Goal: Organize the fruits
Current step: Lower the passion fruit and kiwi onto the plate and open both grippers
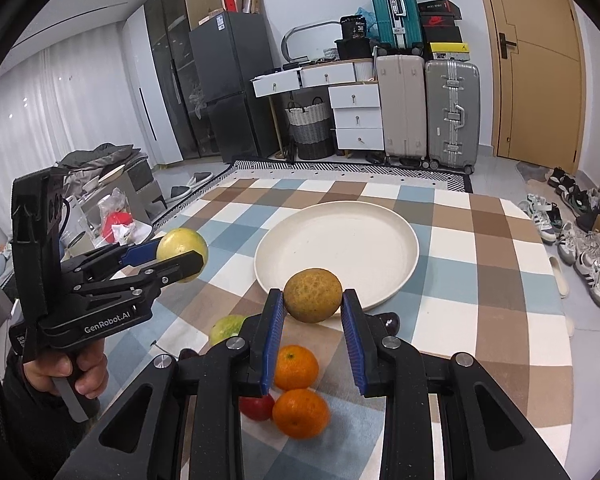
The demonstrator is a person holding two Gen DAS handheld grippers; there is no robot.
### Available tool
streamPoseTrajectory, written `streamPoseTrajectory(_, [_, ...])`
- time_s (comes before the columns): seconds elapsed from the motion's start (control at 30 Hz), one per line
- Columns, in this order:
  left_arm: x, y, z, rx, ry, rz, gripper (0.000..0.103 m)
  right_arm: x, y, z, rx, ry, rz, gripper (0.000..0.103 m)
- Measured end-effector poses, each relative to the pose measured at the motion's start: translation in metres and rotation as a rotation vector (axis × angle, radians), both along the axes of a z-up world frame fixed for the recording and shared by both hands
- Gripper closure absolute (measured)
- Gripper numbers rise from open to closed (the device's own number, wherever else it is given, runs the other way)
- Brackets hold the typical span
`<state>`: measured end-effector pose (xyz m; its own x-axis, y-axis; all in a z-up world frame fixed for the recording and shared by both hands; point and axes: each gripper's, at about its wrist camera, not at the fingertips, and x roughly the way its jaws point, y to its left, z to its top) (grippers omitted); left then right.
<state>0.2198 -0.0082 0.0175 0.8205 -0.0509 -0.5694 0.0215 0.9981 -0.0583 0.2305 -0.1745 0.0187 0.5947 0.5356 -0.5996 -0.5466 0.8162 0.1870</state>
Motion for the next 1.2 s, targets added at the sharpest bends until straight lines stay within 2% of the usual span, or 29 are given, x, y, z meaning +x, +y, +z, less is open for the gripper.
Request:
streamPoseTrajectory(0.33, [0.04,-0.005,-0.011,0.017,0.018,-0.019,0.056,0.034,0.013,-0.018,0.007,0.026,-0.006,0.073])
streamPoseTrajectory(0.7, [0.075,-0.013,-0.036,0.022,0.077,-0.052,0.056,0.065,0.028,-0.052,-0.04,0.073,-0.013,0.073])
streamPoseTrajectory(1.1, [0.084,-0.018,-0.047,0.042,0.107,-0.072,0.056,0.079,0.034,-0.071,-0.068,0.107,-0.018,0.073])
streamPoseTrajectory(1.2, [0.084,-0.017,-0.047,0.031,0.107,-0.073,0.056,0.078,0.032,-0.07,-0.064,0.1,-0.024,0.07])
